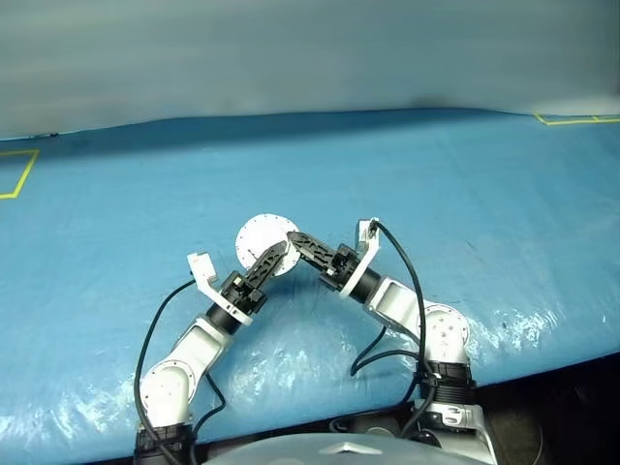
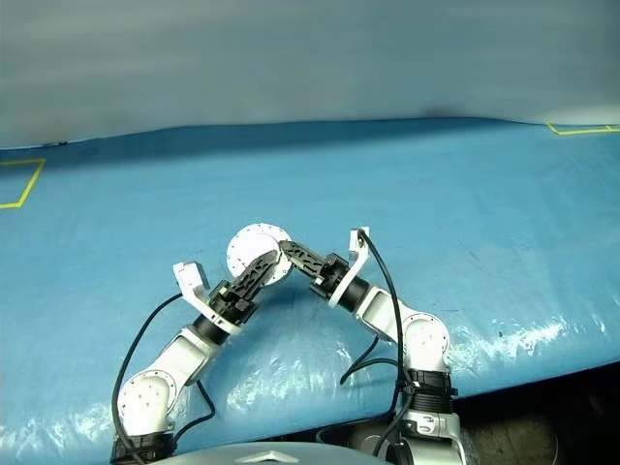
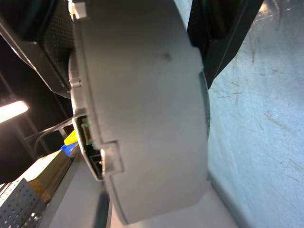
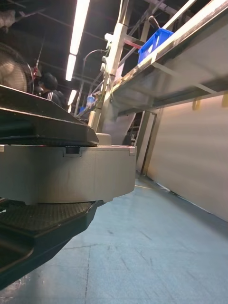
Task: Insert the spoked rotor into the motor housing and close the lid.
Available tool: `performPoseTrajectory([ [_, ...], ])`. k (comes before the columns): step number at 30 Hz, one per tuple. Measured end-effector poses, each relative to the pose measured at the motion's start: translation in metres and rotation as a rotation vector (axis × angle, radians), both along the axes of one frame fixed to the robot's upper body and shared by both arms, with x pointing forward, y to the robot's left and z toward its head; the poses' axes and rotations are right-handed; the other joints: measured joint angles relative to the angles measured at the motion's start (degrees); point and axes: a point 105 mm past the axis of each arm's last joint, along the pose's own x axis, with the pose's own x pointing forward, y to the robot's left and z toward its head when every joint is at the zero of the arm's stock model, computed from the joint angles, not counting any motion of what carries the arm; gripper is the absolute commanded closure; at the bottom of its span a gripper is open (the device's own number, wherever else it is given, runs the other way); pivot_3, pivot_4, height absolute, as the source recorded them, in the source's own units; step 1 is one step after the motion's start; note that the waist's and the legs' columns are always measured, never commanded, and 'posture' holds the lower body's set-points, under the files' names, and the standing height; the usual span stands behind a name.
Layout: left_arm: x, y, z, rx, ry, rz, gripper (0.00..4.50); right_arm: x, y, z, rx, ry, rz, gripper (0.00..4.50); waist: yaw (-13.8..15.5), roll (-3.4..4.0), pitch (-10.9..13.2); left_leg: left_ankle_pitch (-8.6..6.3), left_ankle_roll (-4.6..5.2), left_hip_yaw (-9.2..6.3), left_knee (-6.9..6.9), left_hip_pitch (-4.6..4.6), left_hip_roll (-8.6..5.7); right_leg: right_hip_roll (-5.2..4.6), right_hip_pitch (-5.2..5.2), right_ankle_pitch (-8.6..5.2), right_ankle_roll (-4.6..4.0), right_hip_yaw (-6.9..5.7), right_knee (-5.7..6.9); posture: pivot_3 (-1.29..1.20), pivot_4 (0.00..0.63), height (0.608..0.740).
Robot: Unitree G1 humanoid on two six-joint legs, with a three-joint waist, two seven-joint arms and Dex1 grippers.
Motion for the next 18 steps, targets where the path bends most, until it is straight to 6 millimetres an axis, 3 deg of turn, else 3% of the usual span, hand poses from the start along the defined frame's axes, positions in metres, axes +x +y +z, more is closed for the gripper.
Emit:
performPoseTrajectory([
  [17, 0.010, -0.001, -0.003, 0.001, 0.030, 0.032, 1.89, 0.008, 0.000, -0.005, -0.059, -0.018, -0.058, 3.28, 0.07, 0.00, 0.00, 0.00, 0.00, 0.01, 0.07, 0.00, -0.09, 0.01, 0.03, 0.04, 0.06, 0.01, 0.00, 0.00, 0.150, 0.740],
  [18, 0.011, -0.002, -0.003, -0.003, 0.031, 0.034, 1.89, 0.009, 0.000, -0.005, -0.065, -0.021, -0.067, 2.93, 0.12, 0.00, 0.00, 0.00, 0.00, 0.01, 0.07, 0.00, -0.09, 0.01, 0.04, 0.04, 0.07, 0.02, 0.00, 0.00, 0.150, 0.740],
])
